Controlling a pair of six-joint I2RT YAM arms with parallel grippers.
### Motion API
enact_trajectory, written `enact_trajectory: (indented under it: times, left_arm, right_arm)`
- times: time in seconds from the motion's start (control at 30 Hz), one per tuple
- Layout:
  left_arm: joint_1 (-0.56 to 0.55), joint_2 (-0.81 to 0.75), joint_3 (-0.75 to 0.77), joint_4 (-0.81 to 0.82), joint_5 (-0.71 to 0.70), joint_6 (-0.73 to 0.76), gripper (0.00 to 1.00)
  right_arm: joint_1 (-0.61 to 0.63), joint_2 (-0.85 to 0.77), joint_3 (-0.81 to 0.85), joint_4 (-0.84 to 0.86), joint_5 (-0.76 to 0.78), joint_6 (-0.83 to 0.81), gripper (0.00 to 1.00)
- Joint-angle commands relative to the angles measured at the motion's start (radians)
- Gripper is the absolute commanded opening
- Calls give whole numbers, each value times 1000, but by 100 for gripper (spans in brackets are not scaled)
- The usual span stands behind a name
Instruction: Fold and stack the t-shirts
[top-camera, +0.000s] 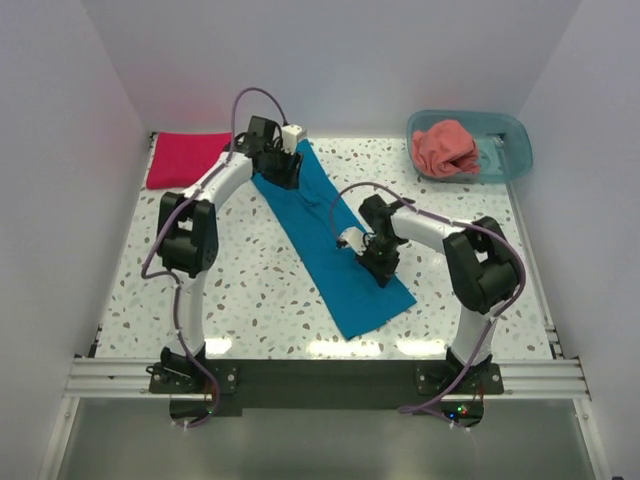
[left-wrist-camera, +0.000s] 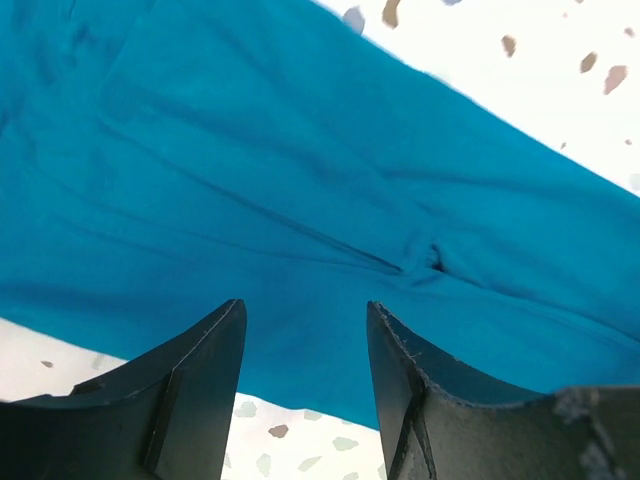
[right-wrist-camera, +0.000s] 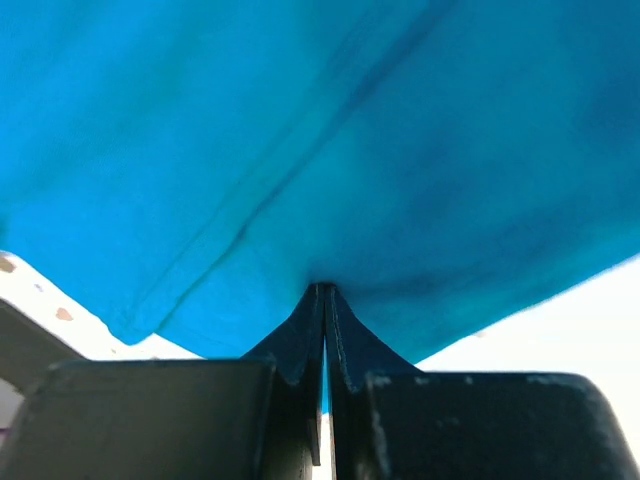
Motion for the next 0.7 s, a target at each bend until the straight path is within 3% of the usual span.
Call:
enact_trajectory:
  times: [0.0,0.13,0.3,0.53,0.67]
  left_arm:
    - [10,30,15,-43,-38,-25,56]
    - [10,85,35,-74,-60,-14,55]
    - [8,168,81,-111,-25,17,54]
    - [-1,328,218,-94,58,43,51]
    - [2,397,360,-42,80,34,52]
  right_arm:
    - [115,17,-77,27,-51,27,0]
    - [275,27,-33,14,-181,104,1]
    - [290,-7,47,-2,-304,165,8]
    - [151,-121,84,56,-270,211,14]
    - [53,-98,141,96,-160,214,14]
